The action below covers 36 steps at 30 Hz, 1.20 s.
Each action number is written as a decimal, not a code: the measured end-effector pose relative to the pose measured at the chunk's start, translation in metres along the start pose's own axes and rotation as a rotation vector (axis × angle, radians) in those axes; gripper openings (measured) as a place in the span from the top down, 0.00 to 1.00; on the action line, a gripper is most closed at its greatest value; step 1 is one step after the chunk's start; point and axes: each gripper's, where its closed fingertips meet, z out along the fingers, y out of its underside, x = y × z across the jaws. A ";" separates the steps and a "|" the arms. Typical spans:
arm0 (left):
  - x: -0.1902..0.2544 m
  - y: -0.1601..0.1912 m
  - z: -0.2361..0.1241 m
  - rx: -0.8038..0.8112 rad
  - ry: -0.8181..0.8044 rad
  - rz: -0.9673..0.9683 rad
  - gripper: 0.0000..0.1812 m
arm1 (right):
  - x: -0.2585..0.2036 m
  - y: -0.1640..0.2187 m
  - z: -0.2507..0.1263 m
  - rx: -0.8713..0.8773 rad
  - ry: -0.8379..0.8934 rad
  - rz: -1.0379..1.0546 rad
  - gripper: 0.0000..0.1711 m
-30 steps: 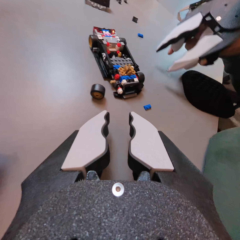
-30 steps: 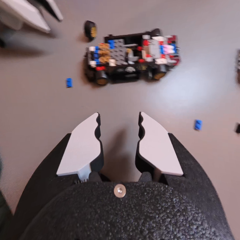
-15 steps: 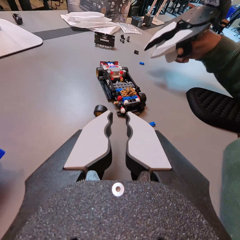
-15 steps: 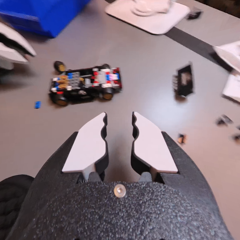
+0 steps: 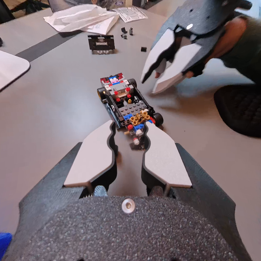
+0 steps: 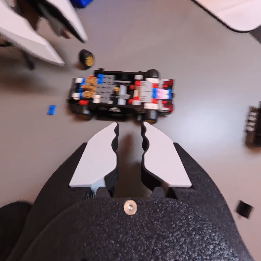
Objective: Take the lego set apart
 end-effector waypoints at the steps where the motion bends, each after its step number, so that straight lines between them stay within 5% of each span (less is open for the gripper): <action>1: 0.000 0.004 0.002 -0.023 0.010 0.006 0.79 | -0.019 -0.001 -0.002 -0.004 -0.048 -0.001 0.83; 5: 0.007 0.021 0.012 -0.096 0.081 0.006 0.76 | -0.062 0.001 0.011 -0.034 -0.034 0.017 0.80; 19: 0.021 0.029 0.020 -0.117 0.123 -0.033 0.77 | -0.062 -0.003 0.029 -0.036 0.112 -0.048 0.86; 25: 0.021 0.029 0.026 -0.122 0.035 -0.144 0.71 | -0.062 -0.003 0.028 -0.020 0.168 -0.045 0.86; 36: 0.018 0.027 0.031 -0.102 -0.047 -0.162 0.74 | -0.061 -0.003 0.028 -0.002 0.162 -0.003 0.86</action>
